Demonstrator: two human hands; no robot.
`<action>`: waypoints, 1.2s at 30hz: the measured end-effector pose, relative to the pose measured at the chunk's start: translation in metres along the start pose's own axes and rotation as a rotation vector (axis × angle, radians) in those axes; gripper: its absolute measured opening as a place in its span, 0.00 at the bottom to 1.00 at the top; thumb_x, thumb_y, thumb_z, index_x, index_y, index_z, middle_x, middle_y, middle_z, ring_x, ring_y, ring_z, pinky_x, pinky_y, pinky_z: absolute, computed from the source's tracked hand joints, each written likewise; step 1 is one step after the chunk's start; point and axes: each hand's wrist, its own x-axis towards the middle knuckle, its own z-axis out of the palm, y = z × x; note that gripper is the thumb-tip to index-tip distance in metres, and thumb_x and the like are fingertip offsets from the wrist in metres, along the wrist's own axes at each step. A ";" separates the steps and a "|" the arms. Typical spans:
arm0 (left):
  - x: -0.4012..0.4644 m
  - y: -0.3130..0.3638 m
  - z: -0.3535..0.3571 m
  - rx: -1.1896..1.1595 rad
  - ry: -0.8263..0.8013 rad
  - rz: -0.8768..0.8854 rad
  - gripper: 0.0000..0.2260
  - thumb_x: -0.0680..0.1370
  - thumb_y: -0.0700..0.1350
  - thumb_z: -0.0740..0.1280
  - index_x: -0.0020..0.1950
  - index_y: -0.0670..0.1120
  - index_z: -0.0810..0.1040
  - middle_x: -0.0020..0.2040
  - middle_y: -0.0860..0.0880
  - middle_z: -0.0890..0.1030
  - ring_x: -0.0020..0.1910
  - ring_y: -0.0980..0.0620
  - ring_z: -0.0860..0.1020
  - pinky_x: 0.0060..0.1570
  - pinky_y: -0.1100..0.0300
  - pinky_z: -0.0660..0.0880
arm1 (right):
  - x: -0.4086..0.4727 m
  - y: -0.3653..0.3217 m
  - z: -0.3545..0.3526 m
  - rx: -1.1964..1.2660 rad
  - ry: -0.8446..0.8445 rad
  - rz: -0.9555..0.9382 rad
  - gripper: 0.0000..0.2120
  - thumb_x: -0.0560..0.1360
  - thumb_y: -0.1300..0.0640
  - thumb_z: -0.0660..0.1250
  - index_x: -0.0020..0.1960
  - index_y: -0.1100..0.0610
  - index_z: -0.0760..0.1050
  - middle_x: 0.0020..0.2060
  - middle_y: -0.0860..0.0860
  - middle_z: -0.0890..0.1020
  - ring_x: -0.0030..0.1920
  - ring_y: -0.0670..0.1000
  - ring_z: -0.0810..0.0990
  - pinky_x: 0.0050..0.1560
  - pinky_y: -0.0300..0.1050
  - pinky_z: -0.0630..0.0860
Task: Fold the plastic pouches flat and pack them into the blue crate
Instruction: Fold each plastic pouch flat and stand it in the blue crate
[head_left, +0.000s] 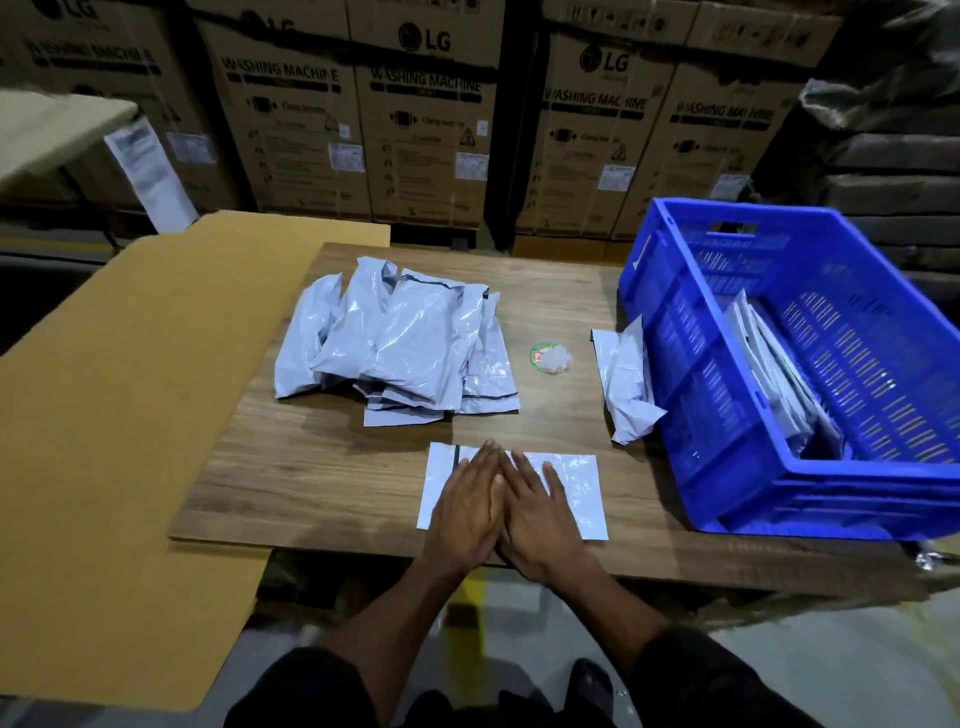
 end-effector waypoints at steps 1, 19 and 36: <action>0.000 -0.002 0.003 0.016 0.007 -0.003 0.28 0.84 0.54 0.46 0.77 0.41 0.69 0.77 0.46 0.69 0.77 0.55 0.64 0.78 0.64 0.50 | -0.001 0.000 -0.001 0.003 0.004 0.012 0.35 0.74 0.46 0.57 0.79 0.56 0.62 0.78 0.54 0.65 0.78 0.58 0.61 0.73 0.62 0.52; -0.013 -0.032 -0.018 0.545 -0.075 -0.029 0.32 0.81 0.64 0.53 0.78 0.46 0.69 0.80 0.46 0.65 0.79 0.41 0.62 0.75 0.45 0.54 | -0.034 0.058 -0.001 0.073 -0.025 0.248 0.42 0.74 0.27 0.29 0.82 0.47 0.41 0.80 0.47 0.36 0.80 0.52 0.35 0.77 0.60 0.38; -0.021 -0.017 -0.018 0.501 -0.057 0.078 0.23 0.84 0.54 0.54 0.75 0.48 0.74 0.77 0.48 0.71 0.77 0.40 0.67 0.72 0.43 0.66 | -0.018 0.023 0.003 0.093 0.036 0.084 0.38 0.80 0.31 0.39 0.81 0.53 0.55 0.81 0.51 0.53 0.81 0.56 0.48 0.77 0.61 0.50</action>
